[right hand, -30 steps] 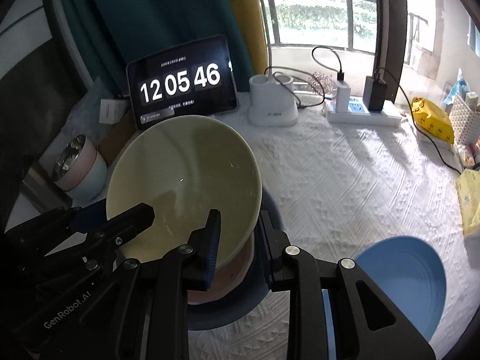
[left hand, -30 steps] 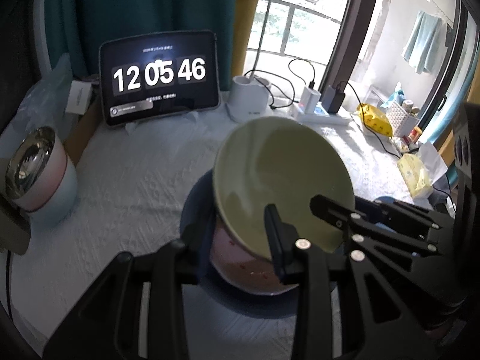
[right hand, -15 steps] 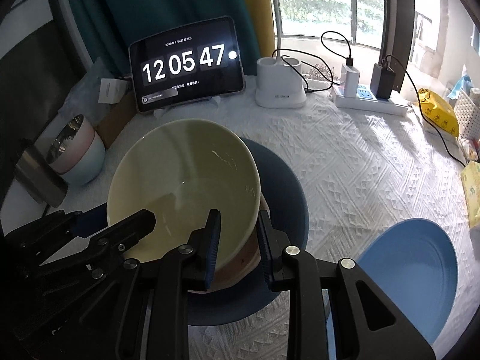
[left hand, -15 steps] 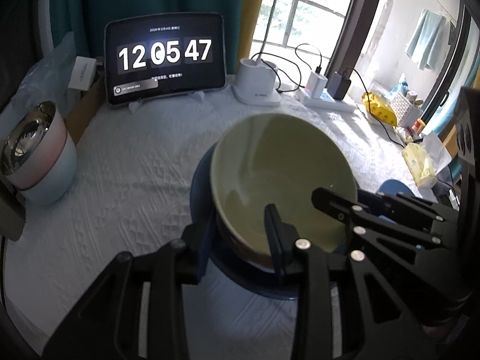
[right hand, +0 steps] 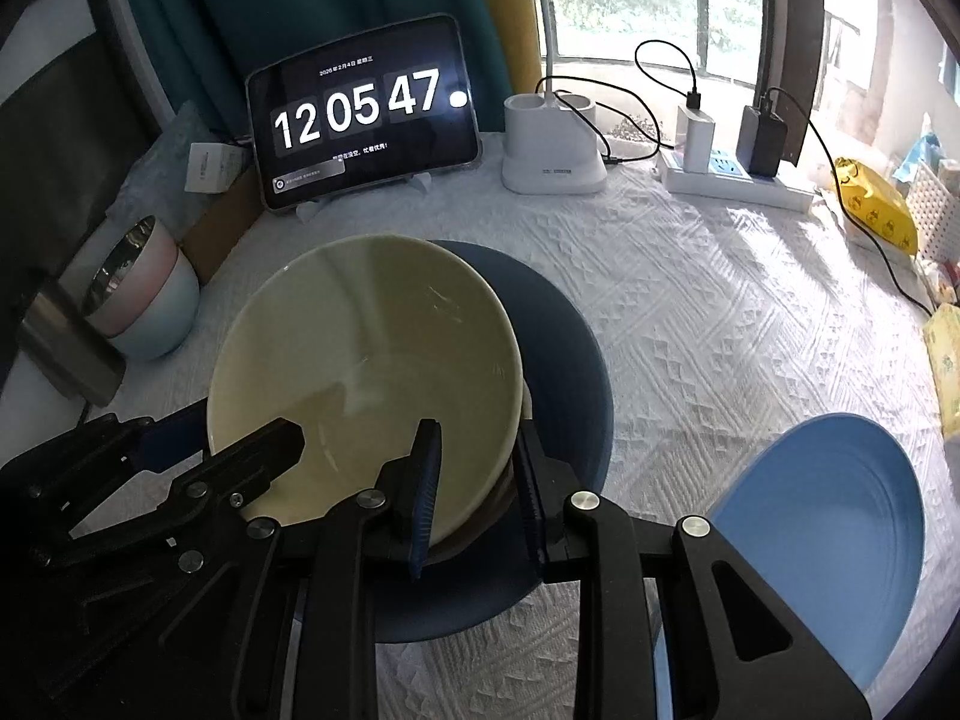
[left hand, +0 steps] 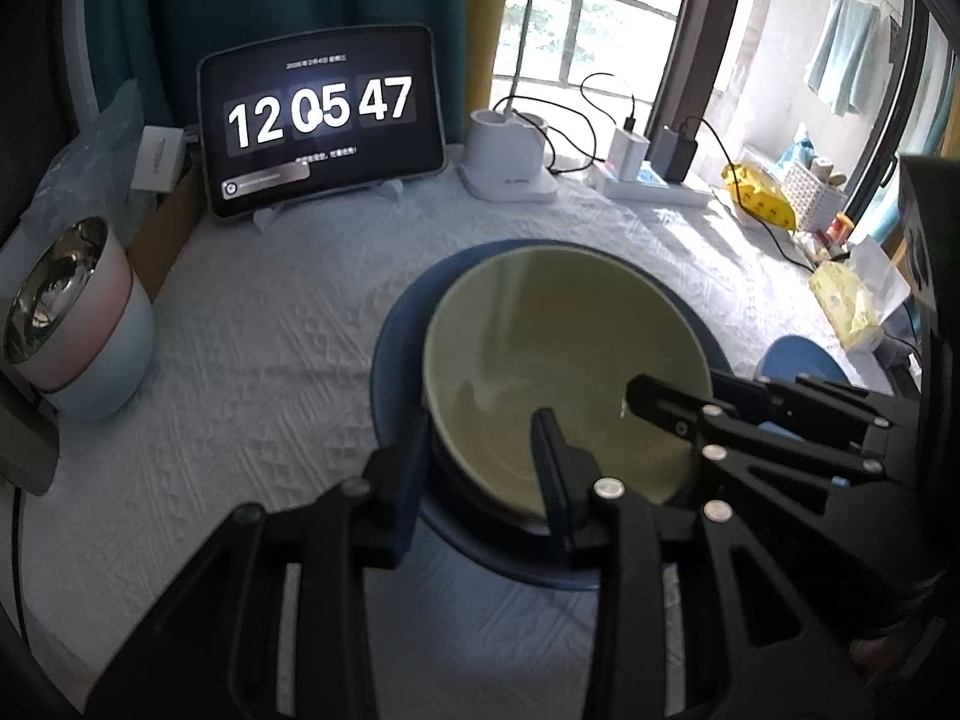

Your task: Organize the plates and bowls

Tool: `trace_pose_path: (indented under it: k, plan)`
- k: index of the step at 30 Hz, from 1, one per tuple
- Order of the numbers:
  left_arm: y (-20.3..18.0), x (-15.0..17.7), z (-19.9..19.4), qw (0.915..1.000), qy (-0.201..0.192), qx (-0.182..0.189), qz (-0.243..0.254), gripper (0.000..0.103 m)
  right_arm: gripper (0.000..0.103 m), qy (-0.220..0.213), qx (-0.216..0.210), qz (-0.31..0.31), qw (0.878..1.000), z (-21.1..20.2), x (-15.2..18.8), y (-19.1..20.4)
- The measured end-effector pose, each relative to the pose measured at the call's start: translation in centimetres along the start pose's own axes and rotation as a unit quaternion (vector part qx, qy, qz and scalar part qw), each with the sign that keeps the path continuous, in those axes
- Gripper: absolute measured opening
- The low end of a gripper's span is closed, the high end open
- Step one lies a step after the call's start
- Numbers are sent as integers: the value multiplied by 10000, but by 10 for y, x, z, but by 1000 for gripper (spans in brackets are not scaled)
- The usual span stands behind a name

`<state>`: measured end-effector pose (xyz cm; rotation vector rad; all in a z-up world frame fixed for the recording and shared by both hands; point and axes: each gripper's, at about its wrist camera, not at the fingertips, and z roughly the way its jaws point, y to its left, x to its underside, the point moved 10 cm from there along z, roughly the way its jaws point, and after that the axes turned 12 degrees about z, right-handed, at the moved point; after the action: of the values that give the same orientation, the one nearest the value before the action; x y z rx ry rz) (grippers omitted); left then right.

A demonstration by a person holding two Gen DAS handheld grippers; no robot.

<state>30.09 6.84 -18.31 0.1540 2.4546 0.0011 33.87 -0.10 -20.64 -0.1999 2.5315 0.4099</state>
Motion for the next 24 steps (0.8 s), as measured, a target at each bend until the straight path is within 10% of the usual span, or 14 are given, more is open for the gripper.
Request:
trace_pose_path:
  k: [24]
  plan:
    - [33,-13,-20,9987,-299,-328,-251,39,34,-464,-138,26,9988,-37,-21,-16]
